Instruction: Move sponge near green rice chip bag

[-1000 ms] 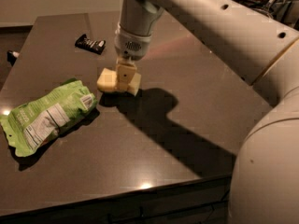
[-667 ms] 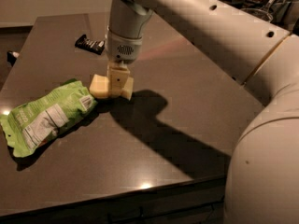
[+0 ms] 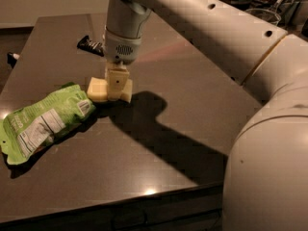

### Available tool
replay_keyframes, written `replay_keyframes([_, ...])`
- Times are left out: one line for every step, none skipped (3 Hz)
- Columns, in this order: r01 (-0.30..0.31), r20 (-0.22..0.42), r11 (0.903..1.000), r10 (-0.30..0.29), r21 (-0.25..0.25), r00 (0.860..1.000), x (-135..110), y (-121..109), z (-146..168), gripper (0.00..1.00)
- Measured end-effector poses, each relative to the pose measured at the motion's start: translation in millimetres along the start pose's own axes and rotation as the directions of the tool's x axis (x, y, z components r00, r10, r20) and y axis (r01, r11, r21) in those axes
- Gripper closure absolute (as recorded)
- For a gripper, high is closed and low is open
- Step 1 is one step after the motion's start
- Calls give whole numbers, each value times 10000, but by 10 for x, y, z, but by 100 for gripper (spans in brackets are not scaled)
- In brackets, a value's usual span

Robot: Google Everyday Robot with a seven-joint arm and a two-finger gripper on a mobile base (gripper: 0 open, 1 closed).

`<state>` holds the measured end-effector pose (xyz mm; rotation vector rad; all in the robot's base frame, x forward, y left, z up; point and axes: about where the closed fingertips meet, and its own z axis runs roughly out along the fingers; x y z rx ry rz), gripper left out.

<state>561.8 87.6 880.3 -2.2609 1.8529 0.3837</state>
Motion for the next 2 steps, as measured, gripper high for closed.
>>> replay_keyframes([11,69,10000,-11,87,10000,-24,-30,17,17])
replay_keyframes([18,126,9999,-20,157,9999,-44,-54,33,0])
